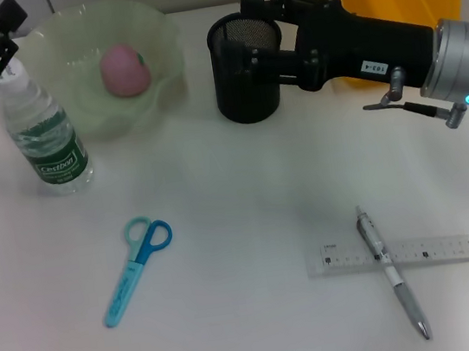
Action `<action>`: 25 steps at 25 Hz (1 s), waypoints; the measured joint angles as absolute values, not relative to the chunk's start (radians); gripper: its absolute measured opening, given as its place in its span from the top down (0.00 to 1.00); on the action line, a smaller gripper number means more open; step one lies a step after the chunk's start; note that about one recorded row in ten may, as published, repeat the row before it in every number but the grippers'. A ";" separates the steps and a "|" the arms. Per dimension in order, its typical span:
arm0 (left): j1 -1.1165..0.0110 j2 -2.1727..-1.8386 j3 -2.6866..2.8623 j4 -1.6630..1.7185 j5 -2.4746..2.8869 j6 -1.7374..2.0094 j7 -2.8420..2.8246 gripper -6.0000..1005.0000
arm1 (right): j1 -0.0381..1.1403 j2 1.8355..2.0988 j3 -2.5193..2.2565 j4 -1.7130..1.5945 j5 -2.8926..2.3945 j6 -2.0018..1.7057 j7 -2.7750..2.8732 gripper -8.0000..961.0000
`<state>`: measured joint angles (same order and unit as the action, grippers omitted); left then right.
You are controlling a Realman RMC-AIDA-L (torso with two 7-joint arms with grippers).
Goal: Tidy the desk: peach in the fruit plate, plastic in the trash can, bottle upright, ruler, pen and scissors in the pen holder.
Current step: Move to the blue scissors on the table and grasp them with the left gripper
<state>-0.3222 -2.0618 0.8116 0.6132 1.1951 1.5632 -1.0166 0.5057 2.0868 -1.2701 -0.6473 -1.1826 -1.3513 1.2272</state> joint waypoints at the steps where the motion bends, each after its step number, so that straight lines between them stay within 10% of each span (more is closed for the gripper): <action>1: -0.322 -2.061 0.812 0.623 1.196 1.581 -1.037 0.51 | 0.503 2.087 -1.270 -0.647 -1.183 -1.353 1.227 0.25; 25: -0.290 -2.068 0.974 1.224 1.822 1.771 -1.931 0.51 | 0.409 2.083 -1.263 -0.647 -1.183 -1.383 1.230 0.26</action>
